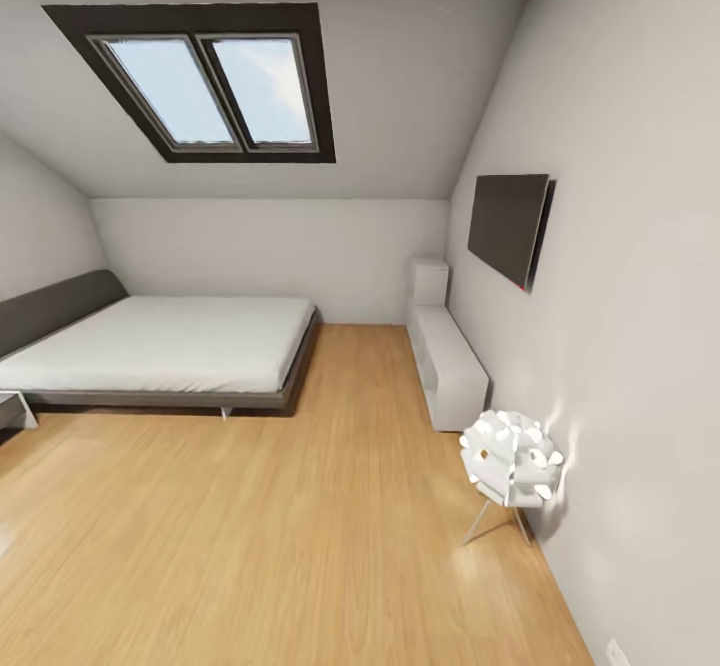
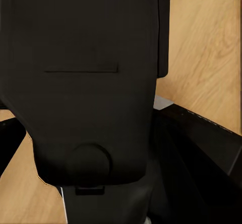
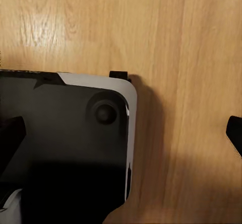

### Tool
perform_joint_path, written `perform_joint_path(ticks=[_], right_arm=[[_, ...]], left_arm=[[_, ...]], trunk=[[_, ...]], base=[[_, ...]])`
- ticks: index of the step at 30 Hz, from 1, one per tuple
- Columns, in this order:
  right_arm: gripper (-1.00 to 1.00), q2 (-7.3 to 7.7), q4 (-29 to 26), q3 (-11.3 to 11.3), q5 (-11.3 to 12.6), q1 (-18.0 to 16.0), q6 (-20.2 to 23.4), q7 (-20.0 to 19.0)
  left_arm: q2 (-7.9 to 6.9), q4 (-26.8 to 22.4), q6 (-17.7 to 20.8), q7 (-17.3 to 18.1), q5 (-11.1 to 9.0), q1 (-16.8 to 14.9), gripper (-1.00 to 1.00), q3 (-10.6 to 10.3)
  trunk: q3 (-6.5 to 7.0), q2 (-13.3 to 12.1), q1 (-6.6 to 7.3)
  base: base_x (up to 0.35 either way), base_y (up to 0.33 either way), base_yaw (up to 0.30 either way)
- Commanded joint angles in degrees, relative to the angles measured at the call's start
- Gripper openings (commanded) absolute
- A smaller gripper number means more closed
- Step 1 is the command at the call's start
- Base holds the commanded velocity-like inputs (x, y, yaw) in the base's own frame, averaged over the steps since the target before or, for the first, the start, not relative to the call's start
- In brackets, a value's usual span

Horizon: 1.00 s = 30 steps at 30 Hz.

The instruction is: Attach the digital camera to the camera tripod in the bedroom.

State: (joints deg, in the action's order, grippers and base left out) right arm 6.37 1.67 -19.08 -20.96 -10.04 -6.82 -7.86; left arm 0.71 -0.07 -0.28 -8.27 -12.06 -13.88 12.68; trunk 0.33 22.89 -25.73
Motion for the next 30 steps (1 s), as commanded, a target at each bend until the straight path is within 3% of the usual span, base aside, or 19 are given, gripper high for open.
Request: perform_joint_path(ticks=[1,25,30], right_arm=[[1.00,0.04,0.2,-0.5,-0.4,0.0,-0.3,-0.1],[1.00,-0.09,0.2,-0.4,-0.4,0.0,-0.3,-0.3],[1.00,-0.83,0.2,-0.5,-0.1,0.0,-0.3,0.1]], left_arm=[[0.01,0.0,0.0,-0.2,-0.3,0.0,-1.00,0.0],[-0.03,0.0,0.5,-0.3,-0.4,0.0,-1.00,0.0],[-0.32,0.0,0.5,-0.3,-0.6,0.0,-1.00,0.0]], trunk=[[-0.02,0.0,-0.05],[-0.02,0.0,-0.05],[-0.02,0.0,-0.05]], base=[[0.323,0.000,-0.001],[0.323,-0.010,0.000],[0.323,-0.076,0.012]])
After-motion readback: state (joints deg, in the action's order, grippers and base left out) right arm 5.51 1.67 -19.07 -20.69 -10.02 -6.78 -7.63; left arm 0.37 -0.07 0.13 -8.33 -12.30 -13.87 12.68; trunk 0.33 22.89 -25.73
